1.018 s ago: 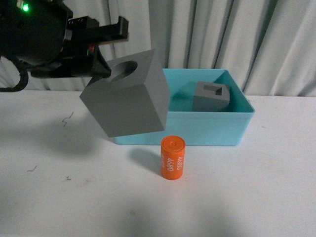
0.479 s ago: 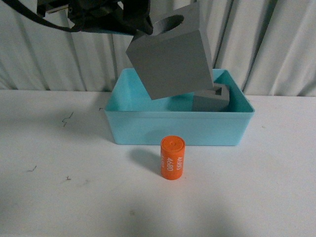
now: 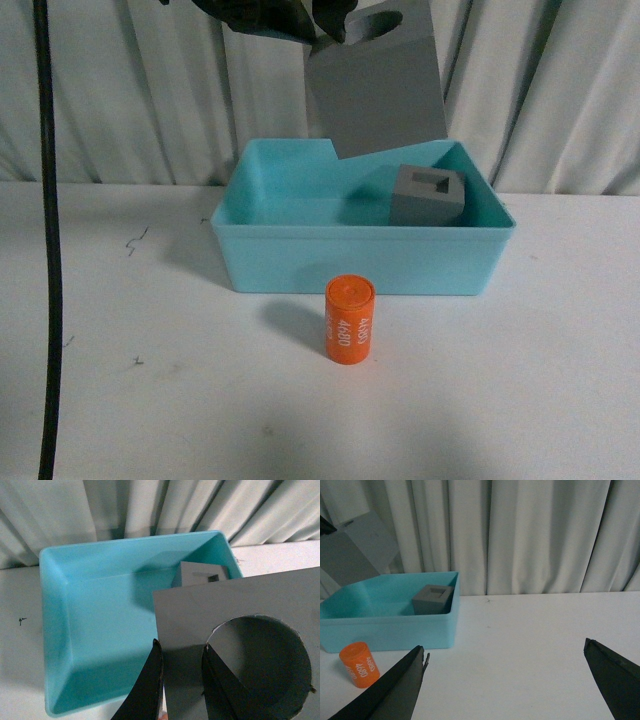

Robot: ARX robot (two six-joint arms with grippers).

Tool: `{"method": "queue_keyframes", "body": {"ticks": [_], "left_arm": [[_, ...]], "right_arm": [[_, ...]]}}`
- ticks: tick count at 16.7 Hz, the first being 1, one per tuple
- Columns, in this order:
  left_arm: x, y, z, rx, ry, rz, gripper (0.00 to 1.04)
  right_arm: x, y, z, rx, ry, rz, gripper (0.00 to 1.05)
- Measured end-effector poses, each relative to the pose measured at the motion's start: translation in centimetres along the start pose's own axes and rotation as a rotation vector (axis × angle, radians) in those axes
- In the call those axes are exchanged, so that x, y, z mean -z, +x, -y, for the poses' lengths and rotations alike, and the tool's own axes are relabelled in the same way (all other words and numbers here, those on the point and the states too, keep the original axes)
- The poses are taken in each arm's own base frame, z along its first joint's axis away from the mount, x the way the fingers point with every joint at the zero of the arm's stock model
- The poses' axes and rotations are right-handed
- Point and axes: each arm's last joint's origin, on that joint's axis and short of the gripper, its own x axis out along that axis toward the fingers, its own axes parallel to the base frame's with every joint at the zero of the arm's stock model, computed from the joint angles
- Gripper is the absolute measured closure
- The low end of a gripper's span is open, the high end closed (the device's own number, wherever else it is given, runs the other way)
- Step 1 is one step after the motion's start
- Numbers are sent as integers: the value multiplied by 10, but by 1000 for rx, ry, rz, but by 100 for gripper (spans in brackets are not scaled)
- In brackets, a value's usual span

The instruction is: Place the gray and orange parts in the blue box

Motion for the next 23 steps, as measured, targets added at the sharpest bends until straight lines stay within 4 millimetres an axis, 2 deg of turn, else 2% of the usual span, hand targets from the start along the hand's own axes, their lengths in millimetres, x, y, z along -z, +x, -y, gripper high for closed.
{"method": "queue_keyframes", "body": {"ticks": [5,11,17,20,23], "left_arm": [[-14,51,0,-89,40,-4,89],[8,102,-15,-175,59,-68,89],[18,130,-48,-272,95,-64,89],[23,135,-60,-306,98,-70,89],[23,136,-63,-314,106,-69,89]], "right_arm": [[0,0,0,0,0,0,6],[0,0,0,0,0,0,6],[0,0,0,0,0,0,6],[0,0,0,0,0,0,6],[0,0,0,0,0,0,6]]}}
